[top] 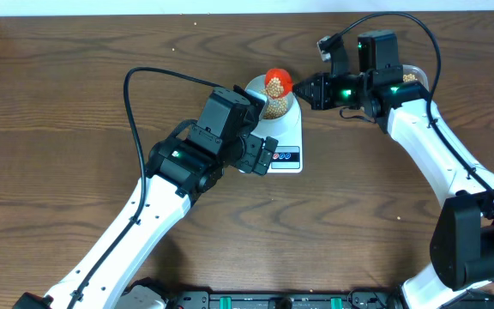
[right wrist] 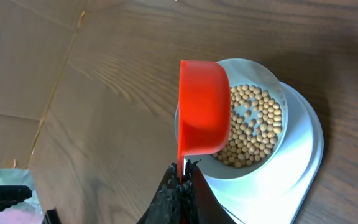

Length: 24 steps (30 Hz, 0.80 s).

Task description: Scoop item into bowl and weigh 50g on scale

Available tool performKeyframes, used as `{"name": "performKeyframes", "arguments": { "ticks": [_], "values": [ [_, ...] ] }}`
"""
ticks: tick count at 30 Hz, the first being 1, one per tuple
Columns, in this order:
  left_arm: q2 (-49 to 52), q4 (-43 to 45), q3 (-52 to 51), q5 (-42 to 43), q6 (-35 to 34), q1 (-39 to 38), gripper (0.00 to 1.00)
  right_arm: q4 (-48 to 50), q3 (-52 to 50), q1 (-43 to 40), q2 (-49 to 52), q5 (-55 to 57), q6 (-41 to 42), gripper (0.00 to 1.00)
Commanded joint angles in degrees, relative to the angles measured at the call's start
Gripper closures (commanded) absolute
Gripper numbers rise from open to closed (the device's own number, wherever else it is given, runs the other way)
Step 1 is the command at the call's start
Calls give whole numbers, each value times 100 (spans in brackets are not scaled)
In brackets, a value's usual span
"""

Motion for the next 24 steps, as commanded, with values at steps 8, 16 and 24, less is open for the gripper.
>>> {"name": "performKeyframes", "arguments": {
  "ticks": [8,16,24],
  "values": [
    [15,-17,22,-52,-26,26,2,-101,17,-46,-122,-72,-470,99],
    [15,-17,22,-52,-26,26,2,-236,17,85,-122,586,-1309,99],
    [15,-17,22,-52,-28,26,2,-232,17,116,-122,695,-1705,99]
  ]
}}
